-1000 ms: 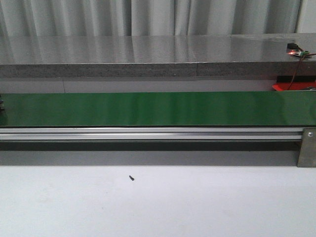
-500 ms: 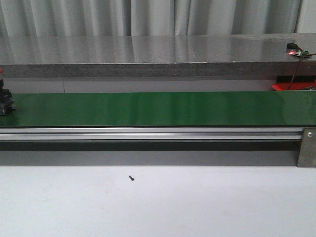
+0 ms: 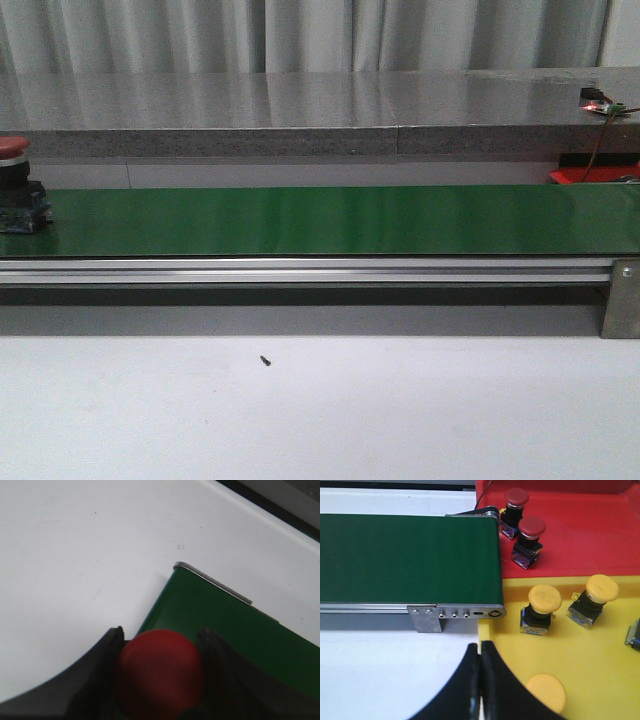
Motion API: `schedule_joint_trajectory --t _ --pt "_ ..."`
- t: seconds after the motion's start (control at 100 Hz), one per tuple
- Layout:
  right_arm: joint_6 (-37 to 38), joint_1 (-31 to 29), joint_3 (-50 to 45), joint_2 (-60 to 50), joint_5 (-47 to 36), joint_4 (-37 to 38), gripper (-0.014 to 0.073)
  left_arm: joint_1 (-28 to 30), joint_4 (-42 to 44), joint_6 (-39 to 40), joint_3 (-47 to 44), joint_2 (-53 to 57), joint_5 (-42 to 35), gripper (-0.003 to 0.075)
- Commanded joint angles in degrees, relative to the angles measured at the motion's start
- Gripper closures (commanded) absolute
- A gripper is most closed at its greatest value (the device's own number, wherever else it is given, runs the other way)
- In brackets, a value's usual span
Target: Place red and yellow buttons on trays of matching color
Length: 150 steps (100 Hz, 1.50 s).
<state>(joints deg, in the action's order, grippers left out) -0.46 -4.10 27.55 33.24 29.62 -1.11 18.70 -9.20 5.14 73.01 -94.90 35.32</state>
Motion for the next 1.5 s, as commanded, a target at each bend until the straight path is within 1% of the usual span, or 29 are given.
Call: schedule_joint_trajectory --t 0.0,0.19,0.27,0.32,0.36,0.37,0.38,0.39,0.41,0.44,0.45,0.49,0.54,0.67,0.72,0.79,0.83,0.84,0.86,0.89,0.9,0.91,0.93,0.95,0.97,0.98,1.13,1.21,1.49 --pt "-0.02 0.03 1.5 -0.16 -4.14 0.41 0.0652 -1.5 -1.06 -0.26 1.41 1.38 -3.86 0.0543" --pt "-0.02 0.03 1.5 -0.16 -4.14 0.41 0.0652 -2.31 -2.13 -0.26 1.41 -1.43 -3.23 0.0543" --pt "-0.02 0.03 1.5 -0.16 -4.14 0.41 0.0652 -2.31 -2.12 -0.38 1.41 -1.9 -3.08 0.0521" --pt "-0.02 0.03 1.5 -0.16 -4.14 0.41 0.0652 -2.31 -2.12 -0.89 1.41 -2.01 -3.08 0.0472" --pt "-0.02 0.03 1.5 -0.16 -4.14 0.41 0.0652 -2.31 -2.27 -1.63 1.41 -2.01 -3.08 0.0394" --pt "-0.02 0.03 1.5 -0.16 -4.14 0.41 0.0652 -2.31 -2.39 -1.63 1.41 -2.01 -3.08 0.0394" --pt "-0.02 0.03 1.5 -0.16 -4.14 0.41 0.0652 -2.31 -2.56 -1.81 1.41 -2.01 -2.96 0.0353" --pt "-0.02 0.03 1.5 -0.16 -4.14 0.41 0.0652 -2.31 -2.54 -1.94 1.41 -2.01 -2.96 0.0353" --pt "-0.02 0.03 1.5 -0.16 -4.14 0.41 0.0652 -2.31 -2.85 -2.11 1.41 -2.01 -2.87 0.0298" --pt "-0.02 0.03 1.5 -0.16 -4.14 0.41 0.0652 -2.31 -3.23 -2.53 1.41 -2.01 -2.87 0.0257" --pt "-0.02 0.03 1.5 -0.16 -4.14 0.41 0.0652 -2.31 -3.23 -2.64 1.41 -1.9 -2.82 0.023" --pt "-0.02 0.03 1.5 -0.16 -4.14 0.41 0.0652 -2.42 -3.37 -2.81 1.41 -1.76 -2.82 0.0167" --pt "-0.02 0.03 1.5 -0.16 -4.14 0.41 0.0652 -2.39 -3.37 -2.81 1.41 -1.52 -2.73 0.0133" --pt "-0.02 0.03 1.5 -0.16 -4.14 0.41 0.0652 -2.39 -3.09 -3.27 1.41 -0.06 -1.28 0.0138" --pt "-0.02 0.03 1.5 -0.16 -4.14 0.41 0.0652 -2.39 -2.99 -4.32 1.41 0.76 -0.43 0.016" --pt "-0.02 0.03 1.5 -0.16 -4.14 0.41 0.0652 -2.39 -2.99 -5.14 1.32 2.15 0.92 0.0243" --pt "-0.02 0.03 1.5 -0.16 -4.14 0.41 0.0652 -2.39 -2.99 -5.73 1.32 2.95 1.57 0.0328" --pt "-0.02 0.03 1.5 -0.16 -4.14 0.41 0.0652 -2.39 -2.99 -6.06 1.32 3.42 1.83 0.036" --pt "-0.02 0.03 1.5 -0.16 -4.14 0.41 0.0652 -2.39 -2.99 -6.16 1.32 3.75 2.07 0.0395" --pt "-0.02 0.03 1.5 -0.16 -4.14 0.41 0.0652 -2.54 -2.99 -6.28 1.32 4.41 2.73 0.049" --pt "-0.02 0.03 1.5 -0.16 -4.14 0.41 0.0652 -2.71 -2.99 -6.47 1.32 4.57 2.84 0.051" --pt "-0.02 0.03 1.5 -0.16 -4.14 0.41 0.0652 -2.67 -2.99 -6.85 1.32 4.93 3.08 0.0549" --pt "-0.02 0.03 1.5 -0.16 -4.14 0.41 0.0652 -2.77 -2.99 -7.72 1.32 5.44 3.32 0.0587" --pt "-0.02 0.03 1.5 -0.16 -4.14 0.41 0.0652 -2.94 -2.99 -8.29 1.32 5.94 3.93 0.0664" --pt "-0.02 0.03 1.5 -0.16 -4.14 0.41 0.0652 -3.23 -2.99 -8.51 1.32 6.31 4.16 0.0702" --pt "-0.02 0.03 1.5 -0.16 -4.14 0.41 0.0652 -3.35 -2.99 -8.82 1.32 6.67 4.35 0.0738" --pt "-0.02 0.03 1.5 -0.16 -4.14 0.41 0.0652 -5.93 -2.99 -9.72 0.39 10.62 4.74 0.074" --pt "-0.02 0.03 1.5 -0.16 -4.14 0.41 0.0652 -8.47 -2.99 -9.83 -0.89 12.9 4.63 0.074" --pt "-0.02 0.03 1.5 -0.16 -4.14 0.41 0.0652 -17.88 -3.21 -10.07 -9.81 19.78 3.53 0.074"
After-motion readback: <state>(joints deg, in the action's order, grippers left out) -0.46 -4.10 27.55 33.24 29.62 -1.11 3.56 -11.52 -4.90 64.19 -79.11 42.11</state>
